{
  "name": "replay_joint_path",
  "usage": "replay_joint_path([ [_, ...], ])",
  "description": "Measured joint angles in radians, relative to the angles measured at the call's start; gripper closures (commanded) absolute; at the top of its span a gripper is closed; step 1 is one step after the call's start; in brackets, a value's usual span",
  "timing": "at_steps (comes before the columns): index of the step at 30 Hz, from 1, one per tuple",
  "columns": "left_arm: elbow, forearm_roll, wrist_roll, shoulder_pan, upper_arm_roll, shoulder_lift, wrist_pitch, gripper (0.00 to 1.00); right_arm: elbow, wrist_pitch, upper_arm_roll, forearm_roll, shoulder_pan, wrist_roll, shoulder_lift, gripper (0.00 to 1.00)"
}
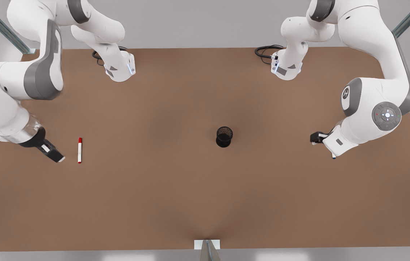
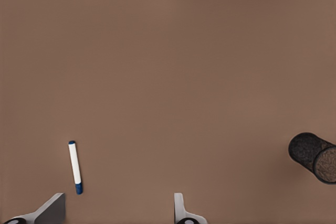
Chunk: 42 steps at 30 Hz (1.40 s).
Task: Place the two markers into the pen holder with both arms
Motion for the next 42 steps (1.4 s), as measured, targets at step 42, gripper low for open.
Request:
replay_joint_path([
  [42,-0.643,-0.299,0.630,0.196,0.202,0.243,1.001,0.36,-0.550,0.514,0.148,-0.133,-0.337,-1.060,0.259,0.00],
])
